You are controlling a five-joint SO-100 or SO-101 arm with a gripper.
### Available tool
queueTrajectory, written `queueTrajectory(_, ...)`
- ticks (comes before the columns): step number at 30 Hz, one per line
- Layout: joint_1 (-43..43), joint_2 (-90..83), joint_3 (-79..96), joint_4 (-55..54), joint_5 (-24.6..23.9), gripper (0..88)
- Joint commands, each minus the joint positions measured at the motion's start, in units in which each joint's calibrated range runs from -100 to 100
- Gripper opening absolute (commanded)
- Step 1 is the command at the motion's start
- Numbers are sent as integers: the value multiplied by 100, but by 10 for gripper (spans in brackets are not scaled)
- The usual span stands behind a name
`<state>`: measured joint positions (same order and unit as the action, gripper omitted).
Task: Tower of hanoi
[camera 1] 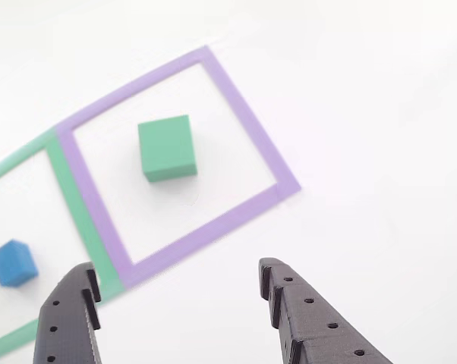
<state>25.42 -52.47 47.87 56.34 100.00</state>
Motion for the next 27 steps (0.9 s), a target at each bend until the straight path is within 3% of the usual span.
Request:
queueTrajectory(1, 123, 175, 1233, -2287, 0, 273)
queueTrajectory(13, -68, 2931, 2723, -7548, 0, 298)
queueTrajectory(27, -365, 5527, 2514, -10454, 0, 296)
